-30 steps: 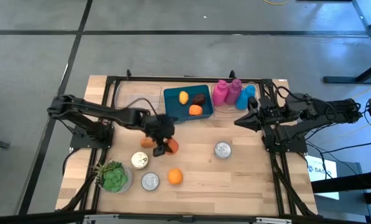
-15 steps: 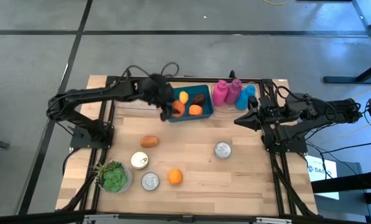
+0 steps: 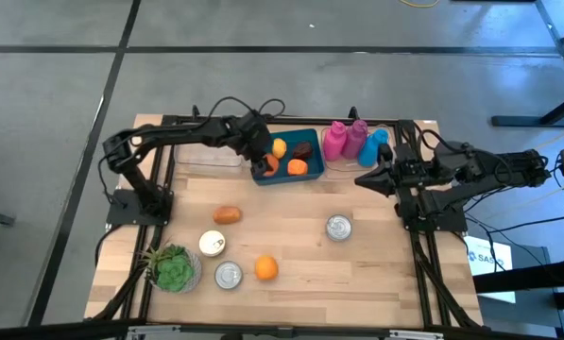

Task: Pick & Place Food Item
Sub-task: Put the orange into the blue bin

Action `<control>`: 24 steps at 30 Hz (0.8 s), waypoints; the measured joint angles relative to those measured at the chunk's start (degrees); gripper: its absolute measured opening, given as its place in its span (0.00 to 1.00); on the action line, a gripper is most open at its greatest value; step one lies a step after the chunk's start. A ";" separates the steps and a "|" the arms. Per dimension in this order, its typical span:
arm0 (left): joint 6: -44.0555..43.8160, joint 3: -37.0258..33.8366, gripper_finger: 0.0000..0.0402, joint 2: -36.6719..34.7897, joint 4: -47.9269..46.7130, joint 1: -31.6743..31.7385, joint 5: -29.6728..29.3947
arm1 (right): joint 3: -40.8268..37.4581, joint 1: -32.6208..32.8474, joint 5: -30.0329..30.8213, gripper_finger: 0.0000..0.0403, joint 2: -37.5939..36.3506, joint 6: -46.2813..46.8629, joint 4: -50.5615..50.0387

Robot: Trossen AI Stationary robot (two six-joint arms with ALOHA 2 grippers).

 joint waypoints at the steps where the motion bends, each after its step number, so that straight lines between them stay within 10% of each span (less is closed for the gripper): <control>1: 0.11 0.00 0.53 0.56 -0.02 -0.04 -0.12 | 0.00 0.00 0.00 0.02 0.09 0.00 -0.01; 24: 3.07 0.02 0.53 2.81 0.05 -0.96 -4.16 | 0.00 0.00 -0.48 0.02 3.47 1.05 -0.02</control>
